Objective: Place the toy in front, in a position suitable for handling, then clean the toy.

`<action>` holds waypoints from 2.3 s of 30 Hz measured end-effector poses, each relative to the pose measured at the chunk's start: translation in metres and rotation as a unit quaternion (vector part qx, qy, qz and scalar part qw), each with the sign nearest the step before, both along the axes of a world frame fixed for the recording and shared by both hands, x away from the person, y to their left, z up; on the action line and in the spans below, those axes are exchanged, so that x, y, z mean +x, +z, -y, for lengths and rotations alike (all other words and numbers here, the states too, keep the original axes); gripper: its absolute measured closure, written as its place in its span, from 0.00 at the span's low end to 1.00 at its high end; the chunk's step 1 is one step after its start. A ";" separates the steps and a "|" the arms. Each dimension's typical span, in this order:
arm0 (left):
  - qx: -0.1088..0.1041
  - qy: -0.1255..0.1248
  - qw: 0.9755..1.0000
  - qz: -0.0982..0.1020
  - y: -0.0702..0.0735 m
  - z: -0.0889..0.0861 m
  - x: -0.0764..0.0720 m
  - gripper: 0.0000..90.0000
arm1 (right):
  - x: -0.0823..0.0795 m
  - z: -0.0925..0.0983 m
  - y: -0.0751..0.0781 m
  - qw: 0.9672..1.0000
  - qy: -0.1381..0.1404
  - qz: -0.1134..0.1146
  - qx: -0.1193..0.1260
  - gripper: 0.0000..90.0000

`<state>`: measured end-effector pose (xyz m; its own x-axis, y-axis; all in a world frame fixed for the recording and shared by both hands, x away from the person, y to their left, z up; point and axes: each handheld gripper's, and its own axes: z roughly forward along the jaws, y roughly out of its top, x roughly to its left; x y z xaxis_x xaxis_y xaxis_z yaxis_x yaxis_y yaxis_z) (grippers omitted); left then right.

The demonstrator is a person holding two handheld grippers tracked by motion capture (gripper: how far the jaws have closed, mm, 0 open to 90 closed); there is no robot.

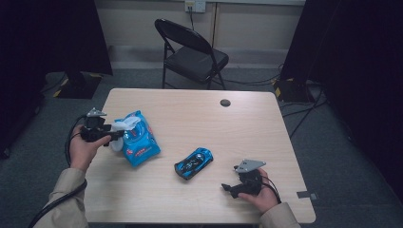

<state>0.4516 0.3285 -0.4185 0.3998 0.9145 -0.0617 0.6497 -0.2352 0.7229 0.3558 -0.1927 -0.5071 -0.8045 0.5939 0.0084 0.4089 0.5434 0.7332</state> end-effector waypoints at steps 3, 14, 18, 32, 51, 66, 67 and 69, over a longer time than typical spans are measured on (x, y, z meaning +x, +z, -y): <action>-0.001 -0.010 1.000 -0.001 -0.001 0.001 0.003 0.41 | 0.000 0.000 0.000 1.000 0.000 0.000 0.000 0.14; -0.006 0.007 1.000 -0.006 -0.003 0.006 0.017 0.55 | 0.000 0.000 0.000 1.000 0.000 0.000 0.000 0.14; -0.001 0.003 1.000 -0.010 -0.002 0.007 0.019 0.66 | 0.000 0.000 0.000 1.000 0.000 0.000 0.000 0.14; -0.014 0.037 0.998 -0.057 0.014 0.016 0.024 0.98 | 0.000 0.000 0.000 1.000 0.000 0.000 0.000 0.14; -0.023 0.034 0.997 -0.064 0.028 0.017 0.025 0.99 | 0.000 0.000 0.000 1.000 0.000 0.000 0.000 0.14; -0.036 0.026 0.997 -0.059 0.057 0.017 0.021 1.00 | 0.000 0.000 0.000 1.000 0.000 0.000 0.000 0.14; -0.038 0.026 0.997 -0.057 0.060 0.017 0.020 0.99 | 0.000 0.000 0.000 1.000 0.000 0.000 0.000 0.14; -0.037 0.026 0.997 -0.058 0.062 0.016 0.020 0.99 | 0.000 0.000 0.000 1.000 0.000 0.000 0.000 0.14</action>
<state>0.4716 0.3121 -0.3568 0.3380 0.9250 -0.1734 0.7400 -0.1474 0.6563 0.3559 -0.1927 -0.5071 -0.8045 0.5939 0.0087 0.4091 0.5434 0.7330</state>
